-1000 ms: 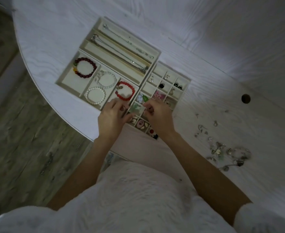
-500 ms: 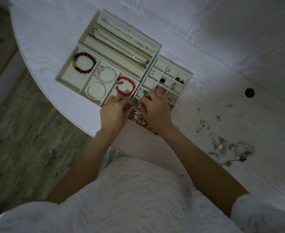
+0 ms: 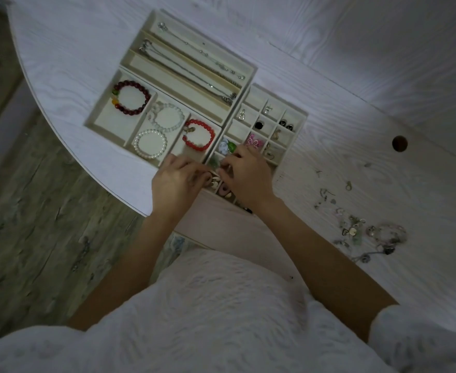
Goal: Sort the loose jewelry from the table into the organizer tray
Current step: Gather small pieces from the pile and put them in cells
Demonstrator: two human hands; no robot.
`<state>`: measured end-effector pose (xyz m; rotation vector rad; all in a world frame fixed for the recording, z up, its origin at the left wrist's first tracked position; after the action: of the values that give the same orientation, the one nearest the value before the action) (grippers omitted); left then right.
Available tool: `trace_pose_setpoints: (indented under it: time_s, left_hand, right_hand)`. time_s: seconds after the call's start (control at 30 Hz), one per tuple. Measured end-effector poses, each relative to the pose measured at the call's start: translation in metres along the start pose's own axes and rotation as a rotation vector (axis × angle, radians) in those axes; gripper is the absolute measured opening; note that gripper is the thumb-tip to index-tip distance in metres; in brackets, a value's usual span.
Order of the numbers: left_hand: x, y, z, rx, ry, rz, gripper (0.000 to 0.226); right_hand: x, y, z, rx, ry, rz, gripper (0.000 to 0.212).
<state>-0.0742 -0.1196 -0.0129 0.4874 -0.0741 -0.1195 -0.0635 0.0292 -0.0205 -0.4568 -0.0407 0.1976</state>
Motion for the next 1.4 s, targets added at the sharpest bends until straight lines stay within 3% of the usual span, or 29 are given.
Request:
trace_pose_setpoints:
  time_s: [0.13, 0.4, 0.53, 0.67, 0.8, 1.07, 1.23, 1.33, 1.4]
  left_hand:
    - [-0.006, -0.013, 0.002, 0.018, -0.023, 0.150, 0.018]
    - [-0.012, -0.008, 0.002, 0.067, -0.077, 0.153, 0.020]
    - [-0.012, -0.001, 0.000, 0.027, -0.038, -0.037, 0.022]
    - [-0.010, 0.007, -0.008, -0.105, -0.054, -0.152, 0.018]
    - [-0.010, 0.007, -0.013, -0.153, -0.106, -0.137, 0.017]
    - [-0.013, 0.009, -0.011, -0.143, -0.104, -0.135, 0.011]
    - [-0.007, 0.016, -0.010, -0.138, -0.029, -0.078, 0.023]
    - [0.005, 0.043, -0.015, -0.081, -0.030, -0.183, 0.021]
    - [0.018, 0.067, -0.028, -0.064, -0.078, -0.248, 0.020]
  right_hand:
    - [-0.005, -0.006, 0.002, -0.046, -0.045, -0.035, 0.009]
    - [-0.021, -0.021, 0.008, 0.138, -0.206, 0.096, 0.021]
    - [-0.017, -0.016, 0.014, 0.097, -0.090, 0.059, 0.016]
    - [-0.004, -0.004, 0.009, 0.137, -0.093, 0.052, 0.016]
    - [0.002, -0.003, 0.008, 0.118, -0.016, 0.099, 0.013]
    - [0.000, -0.004, 0.007, 0.079, -0.021, 0.118, 0.014]
    - [0.027, 0.004, 0.028, -0.002, 0.069, 0.143, 0.024]
    - [0.073, 0.019, 0.057, 0.033, 0.139, 0.046, 0.023]
    - [0.119, 0.044, 0.075, 0.039, 0.206, -0.154, 0.018]
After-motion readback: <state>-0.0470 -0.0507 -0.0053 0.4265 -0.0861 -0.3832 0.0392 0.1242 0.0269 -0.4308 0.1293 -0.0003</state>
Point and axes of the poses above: each hand's wrist, its own x-axis away from the middle knuckle, its own z-axis out of the back of the hand, y = z × x, the point moved 5 cm from there along -x, towards the middle knuckle, and after that the axes turned 15 degrees about z, right-handed, at the moved point
